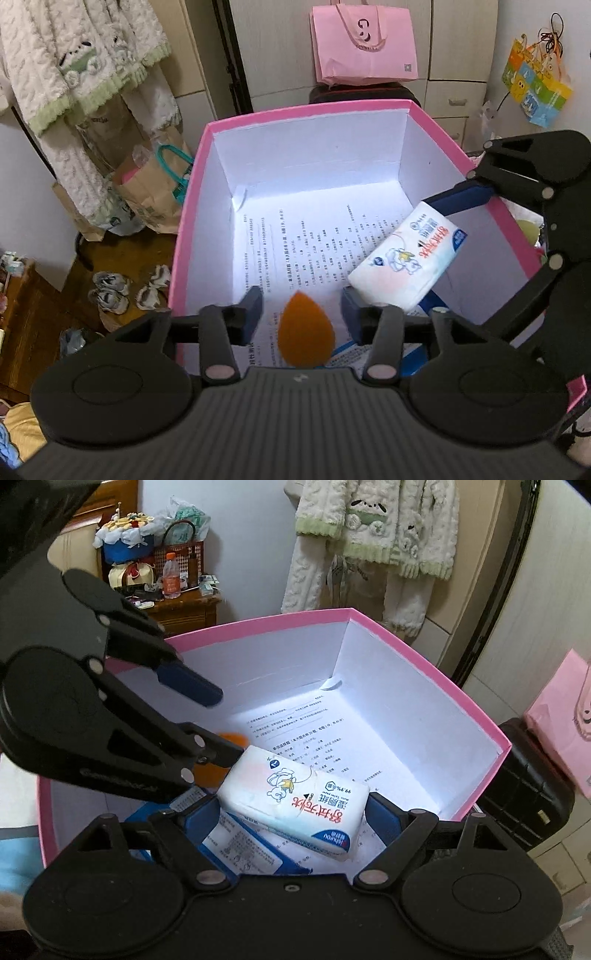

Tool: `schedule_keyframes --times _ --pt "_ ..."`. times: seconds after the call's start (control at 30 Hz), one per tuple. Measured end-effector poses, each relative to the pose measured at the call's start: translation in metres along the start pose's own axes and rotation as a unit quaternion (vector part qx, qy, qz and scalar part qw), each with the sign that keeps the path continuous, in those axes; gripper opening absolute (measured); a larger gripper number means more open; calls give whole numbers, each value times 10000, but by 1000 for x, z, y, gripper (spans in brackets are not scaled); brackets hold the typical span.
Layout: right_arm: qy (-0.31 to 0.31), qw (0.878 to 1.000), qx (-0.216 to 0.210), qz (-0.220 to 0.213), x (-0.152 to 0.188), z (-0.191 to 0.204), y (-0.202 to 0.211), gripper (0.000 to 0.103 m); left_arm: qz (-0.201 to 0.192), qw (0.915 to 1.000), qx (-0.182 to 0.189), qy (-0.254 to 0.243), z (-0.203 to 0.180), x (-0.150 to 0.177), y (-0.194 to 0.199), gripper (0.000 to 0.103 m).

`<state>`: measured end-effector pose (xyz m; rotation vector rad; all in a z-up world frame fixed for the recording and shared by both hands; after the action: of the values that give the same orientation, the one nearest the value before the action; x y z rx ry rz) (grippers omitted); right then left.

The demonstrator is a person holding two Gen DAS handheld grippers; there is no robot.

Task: Organize soft objects
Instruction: 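Open both grippers to drop the tissue pack and orange ball into the box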

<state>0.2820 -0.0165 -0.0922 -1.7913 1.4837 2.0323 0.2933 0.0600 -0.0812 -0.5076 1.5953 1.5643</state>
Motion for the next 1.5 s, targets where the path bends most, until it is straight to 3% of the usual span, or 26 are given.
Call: schedule_keyframes --times 0.37,0.77,1.23,1.5 --pt "-165 9995 128 -244 -4 -4 24 93 -481 9978 218 398 8 -5 47 63" --pt "-532 9961 -21 -703 2 6 104 93 -453 9944 873 381 -8 -2 100 65" --pt "-442 9938 494 -889 46 27 197 93 -720 9871 1387 -359 -75 13 167 71" --pt "-750 9887 795 -1022 89 17 232 93 -519 9766 1953 -737 -137 28 164 71"
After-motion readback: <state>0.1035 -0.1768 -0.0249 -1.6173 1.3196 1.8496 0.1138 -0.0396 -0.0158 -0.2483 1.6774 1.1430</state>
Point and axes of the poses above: each gripper's, at about its wrist camera, not at the fingertips, and y roughly against the way its jaws point, z to its left, x to its underside, the point moved 7 cm from there along -y, roughly the way its jaws point, and after that the axes turned 11 degrees about -z, right-handed, at the moved point
